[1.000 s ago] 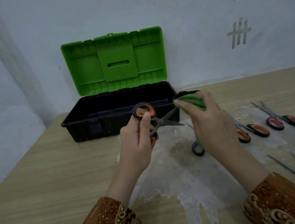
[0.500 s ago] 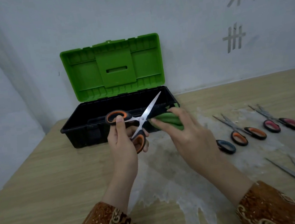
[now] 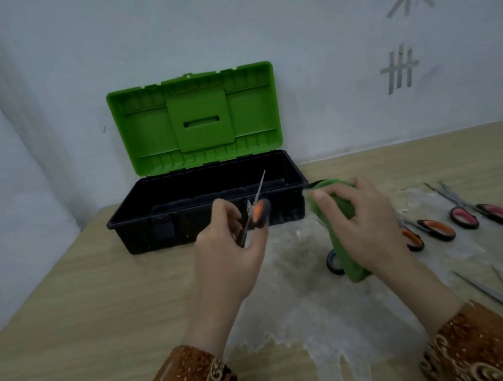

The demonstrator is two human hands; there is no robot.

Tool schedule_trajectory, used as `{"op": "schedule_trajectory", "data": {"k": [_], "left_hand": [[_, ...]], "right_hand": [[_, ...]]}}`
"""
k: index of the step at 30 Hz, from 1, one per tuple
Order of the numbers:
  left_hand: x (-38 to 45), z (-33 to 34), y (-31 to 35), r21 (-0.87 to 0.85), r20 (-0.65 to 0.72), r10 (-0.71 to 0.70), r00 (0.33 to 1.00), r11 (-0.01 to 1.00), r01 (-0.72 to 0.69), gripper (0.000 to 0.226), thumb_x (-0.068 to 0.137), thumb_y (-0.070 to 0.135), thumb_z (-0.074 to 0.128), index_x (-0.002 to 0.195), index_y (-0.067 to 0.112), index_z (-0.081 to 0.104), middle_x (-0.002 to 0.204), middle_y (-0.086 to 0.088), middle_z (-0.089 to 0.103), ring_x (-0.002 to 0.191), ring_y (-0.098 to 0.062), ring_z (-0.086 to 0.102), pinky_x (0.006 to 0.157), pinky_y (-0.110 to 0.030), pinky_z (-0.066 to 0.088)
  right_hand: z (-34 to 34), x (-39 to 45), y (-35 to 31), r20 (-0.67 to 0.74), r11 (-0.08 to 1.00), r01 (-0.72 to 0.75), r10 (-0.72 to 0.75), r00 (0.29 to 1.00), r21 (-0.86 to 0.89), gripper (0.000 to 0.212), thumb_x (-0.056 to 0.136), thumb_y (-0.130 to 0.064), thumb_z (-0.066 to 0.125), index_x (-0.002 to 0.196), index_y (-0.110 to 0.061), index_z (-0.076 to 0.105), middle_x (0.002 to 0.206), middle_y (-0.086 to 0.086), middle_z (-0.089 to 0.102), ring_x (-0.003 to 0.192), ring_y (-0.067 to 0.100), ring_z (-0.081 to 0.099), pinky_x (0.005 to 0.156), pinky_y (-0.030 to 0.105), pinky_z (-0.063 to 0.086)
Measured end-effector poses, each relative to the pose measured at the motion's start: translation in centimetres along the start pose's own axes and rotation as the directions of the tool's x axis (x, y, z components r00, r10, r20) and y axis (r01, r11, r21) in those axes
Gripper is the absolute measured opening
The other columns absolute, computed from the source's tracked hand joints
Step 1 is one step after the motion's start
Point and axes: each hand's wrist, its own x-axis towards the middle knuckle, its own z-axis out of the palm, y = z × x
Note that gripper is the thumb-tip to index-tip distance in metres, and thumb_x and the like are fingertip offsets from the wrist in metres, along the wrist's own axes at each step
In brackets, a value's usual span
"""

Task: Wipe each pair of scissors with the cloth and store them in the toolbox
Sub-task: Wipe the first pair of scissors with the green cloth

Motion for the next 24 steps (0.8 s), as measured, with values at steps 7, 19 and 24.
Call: {"op": "schedule_trajectory", "data": {"k": [7, 19, 24], "left_hand": [[-0.3, 0.6, -0.6, 0.298, 0.063, 0.083, 0.995, 0.95, -0.098, 0.039, 0.082, 0.055, 0.053, 0.082, 0.02, 0.036, 0.065, 0.007, 0.046, 0.048, -0.014, 0.041, 0.041, -0.025, 0.028], [0.7, 0.7, 0.1, -0.349, 0.27, -0.431, 0.861, 0.789, 0.505, 0.018, 0.088, 0.02, 0.067, 0.076, 0.011, 0.059, 0.061, -0.002, 0.05, 0.056, -0.014, 0.046, 0.053, -0.029, 0.041], [0.5, 1.5, 1.7, -0.728, 0.225, -0.54, 0.811, 0.461, 0.508, 0.008, 0.091, 0.011, 0.062, 0.084, 0.01, 0.059, 0.072, -0.012, 0.069, 0.067, -0.023, 0.068, 0.056, -0.026, 0.055]], "right_hand": [[0.8, -1.1, -1.8, 0.287, 0.998, 0.042, -0.029, 0.957, -0.038, 0.048, 0.077, -0.072, 0.043, 0.083, -0.032, 0.068, 0.079, -0.009, 0.045, 0.076, 0.003, 0.046, 0.065, 0.029, 0.041], [1.0, -1.0, -0.9, 0.097, 0.987, -0.014, 0.03, 0.995, -0.163, 0.024, 0.091, -0.04, 0.054, 0.088, -0.021, 0.068, 0.08, -0.005, 0.042, 0.069, 0.01, 0.046, 0.053, 0.026, 0.034], [1.9, -2.0, -1.9, 0.145, 0.992, 0.02, -0.001, 0.989, -0.127, 0.034, 0.089, -0.048, 0.046, 0.079, -0.021, 0.064, 0.08, -0.007, 0.043, 0.068, 0.007, 0.047, 0.056, 0.027, 0.04]]}}
